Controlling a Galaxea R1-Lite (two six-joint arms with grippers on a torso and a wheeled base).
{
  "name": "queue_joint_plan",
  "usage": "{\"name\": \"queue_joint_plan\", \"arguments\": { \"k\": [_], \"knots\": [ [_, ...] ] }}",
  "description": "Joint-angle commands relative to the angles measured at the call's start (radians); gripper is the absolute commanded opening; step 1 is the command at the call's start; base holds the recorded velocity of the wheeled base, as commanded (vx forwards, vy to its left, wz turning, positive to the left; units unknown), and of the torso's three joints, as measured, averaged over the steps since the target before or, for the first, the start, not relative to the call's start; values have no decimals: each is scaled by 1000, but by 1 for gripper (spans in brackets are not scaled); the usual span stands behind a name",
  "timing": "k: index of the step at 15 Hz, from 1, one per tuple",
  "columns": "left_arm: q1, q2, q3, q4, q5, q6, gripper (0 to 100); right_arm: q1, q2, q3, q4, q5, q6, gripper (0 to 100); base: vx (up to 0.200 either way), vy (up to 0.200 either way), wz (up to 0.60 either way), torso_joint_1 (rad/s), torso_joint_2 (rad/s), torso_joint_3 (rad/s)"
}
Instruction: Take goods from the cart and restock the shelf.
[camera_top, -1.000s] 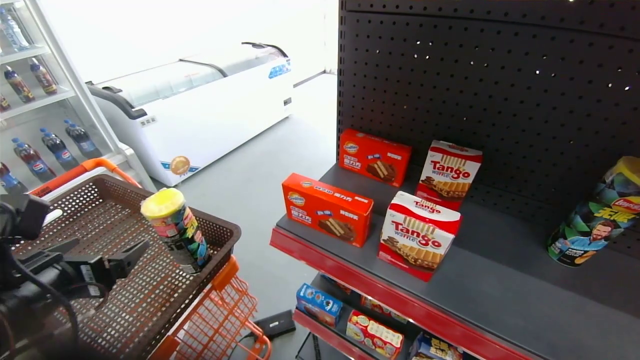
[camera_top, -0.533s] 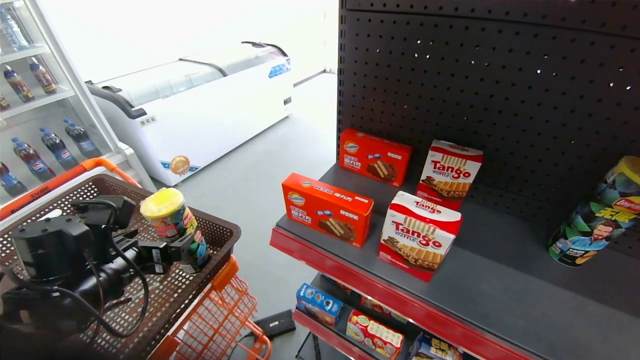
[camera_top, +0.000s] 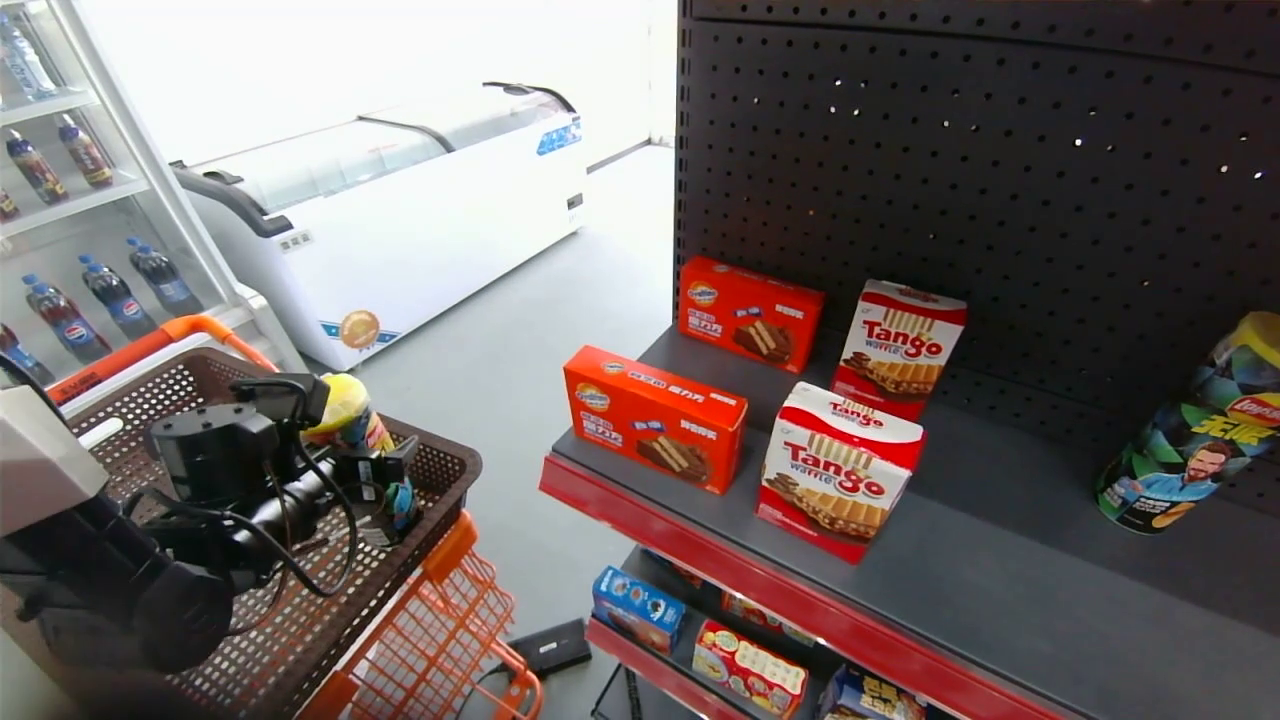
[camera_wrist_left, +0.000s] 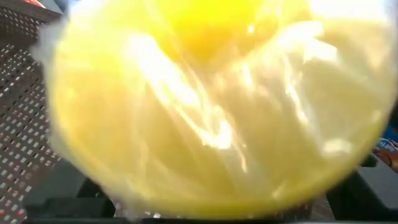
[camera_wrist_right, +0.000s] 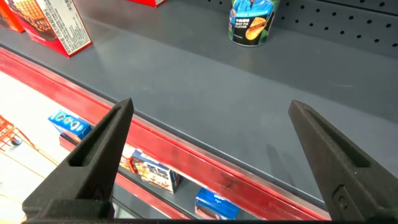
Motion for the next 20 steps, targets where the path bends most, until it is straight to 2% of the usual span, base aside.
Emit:
{"name": "queue_joint_plan", "arguments": {
  "k": [1, 3, 4, 11, 14, 16, 18, 20],
  "knots": [
    [8, 69, -56, -2, 0, -4, 100, 1, 1, 0, 0, 0, 0, 100, 0, 0, 0, 0, 0, 0],
    [10, 100, -102, -6, 0, -13, 100, 1, 1, 0, 0, 0, 0, 100, 0, 0, 0, 0, 0, 0],
    [10, 112, -126, -13, 0, -11, 0, 1, 1, 0, 0, 0, 0, 100, 0, 0, 0, 0, 0, 0],
    [-12, 92, -135, -17, 0, -10, 0, 0, 1, 0, 0, 0, 0, 100, 0, 0, 0, 0, 0, 0],
    [-21, -89, -122, 7, -18, -4, 0, 0, 1, 0, 0, 0, 0, 100, 0, 0, 0, 0, 0, 0],
    [-62, -236, -117, 70, -60, 9, 0, 0, 1, 0, 0, 0, 0, 100, 0, 0, 0, 0, 0, 0],
    [-111, -328, -155, 107, -63, 13, 0, 0, 1, 0, 0, 0, 0, 100, 0, 0, 0, 0, 0, 0],
    [-196, -441, -171, 222, -61, 10, 0, 1, 1, 0, 0, 0, 0, 100, 0, 0, 0, 0, 0, 0]
  ]
}}
